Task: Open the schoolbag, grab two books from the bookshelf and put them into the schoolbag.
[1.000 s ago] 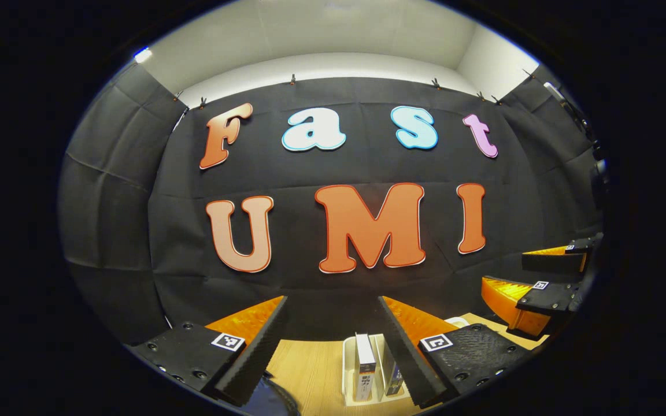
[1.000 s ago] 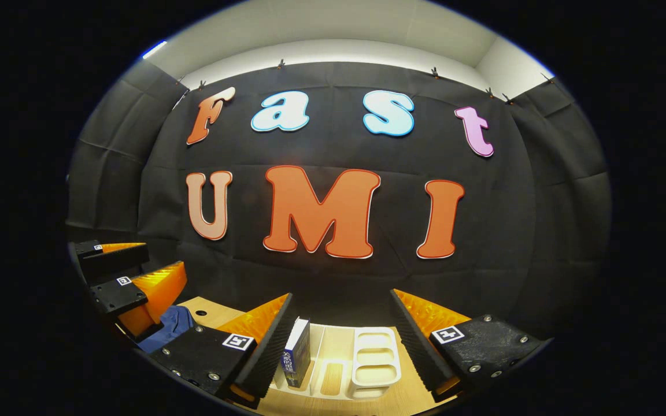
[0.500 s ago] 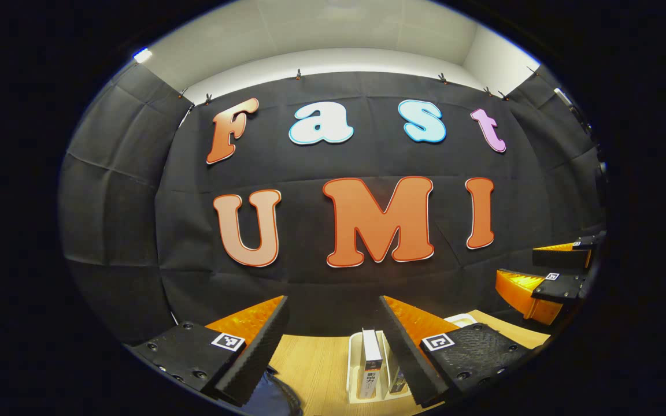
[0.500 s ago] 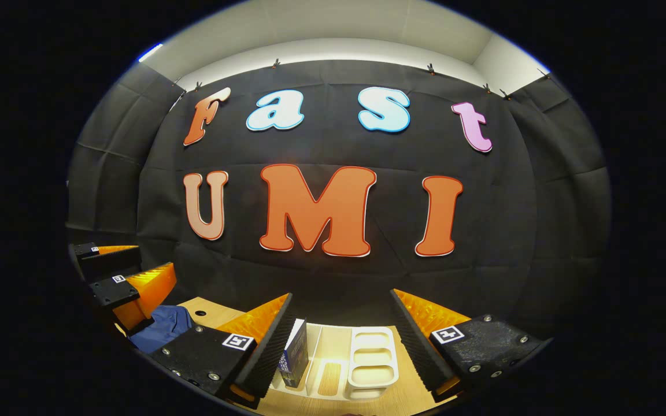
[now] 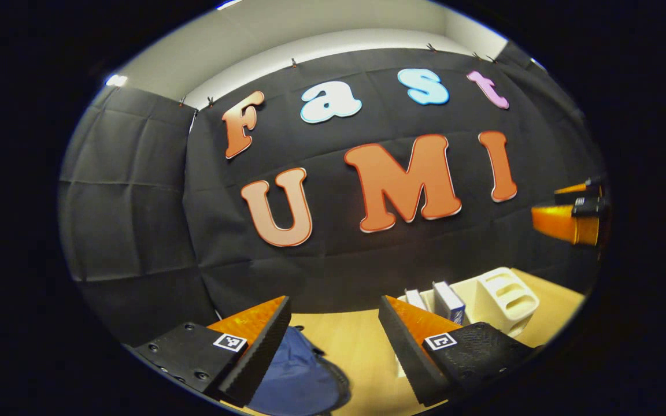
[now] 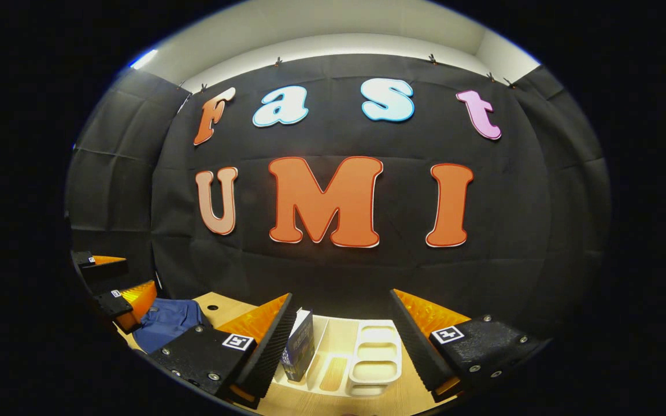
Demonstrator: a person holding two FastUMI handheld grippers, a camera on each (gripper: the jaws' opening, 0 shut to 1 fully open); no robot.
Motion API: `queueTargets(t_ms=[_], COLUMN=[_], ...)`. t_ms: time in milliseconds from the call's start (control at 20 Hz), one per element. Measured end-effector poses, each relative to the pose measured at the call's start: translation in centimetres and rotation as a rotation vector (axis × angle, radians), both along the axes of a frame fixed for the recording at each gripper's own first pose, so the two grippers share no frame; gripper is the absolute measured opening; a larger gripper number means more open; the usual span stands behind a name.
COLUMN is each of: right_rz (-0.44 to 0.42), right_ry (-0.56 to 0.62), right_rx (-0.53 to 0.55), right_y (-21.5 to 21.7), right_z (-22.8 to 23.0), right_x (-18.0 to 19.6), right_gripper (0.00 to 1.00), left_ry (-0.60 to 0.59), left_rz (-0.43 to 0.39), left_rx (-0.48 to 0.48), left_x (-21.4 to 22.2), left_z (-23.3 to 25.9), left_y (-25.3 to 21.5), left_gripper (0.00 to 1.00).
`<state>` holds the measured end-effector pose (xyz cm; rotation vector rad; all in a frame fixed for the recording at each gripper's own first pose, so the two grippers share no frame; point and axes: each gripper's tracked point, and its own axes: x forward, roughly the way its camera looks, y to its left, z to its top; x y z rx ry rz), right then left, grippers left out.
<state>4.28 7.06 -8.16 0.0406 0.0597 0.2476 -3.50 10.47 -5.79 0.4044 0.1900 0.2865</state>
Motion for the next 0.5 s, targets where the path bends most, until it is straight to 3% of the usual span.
queueTargets(t_ms=[150, 250, 400, 450, 500], right_rz=[0.013, 0.011, -0.014, -0.031, -0.052], right_ry=[0.008, 0.005, 0.015, 0.018, 0.022], right_rx=[-0.005, -0.01, -0.016, -0.021, -0.029], right_y=[-1.6, -2.7, -4.3, -4.8, -5.2], right_z=[-1.1, -1.8, -2.5, -2.9, -3.1], right_x=[0.0, 0.2, 0.3, 0.4, 0.6], right_gripper=[0.96, 0.96, 0.96, 0.96, 0.95], left_ry=[0.132, 0.235, 0.338, 0.371, 0.402], left_rz=[0.046, 0.071, 0.043, 0.021, -0.001], left_rx=[0.061, 0.15, 0.258, 0.296, 0.361], left_x=[-2.5, -4.1, -5.1, -5.3, -5.6], left_z=[-2.4, -3.3, -3.9, -4.6, -5.1], left_y=[1.8, 3.5, 5.4, 5.7, 6.2], left_gripper=[0.96, 0.99, 0.96, 1.0, 0.96])
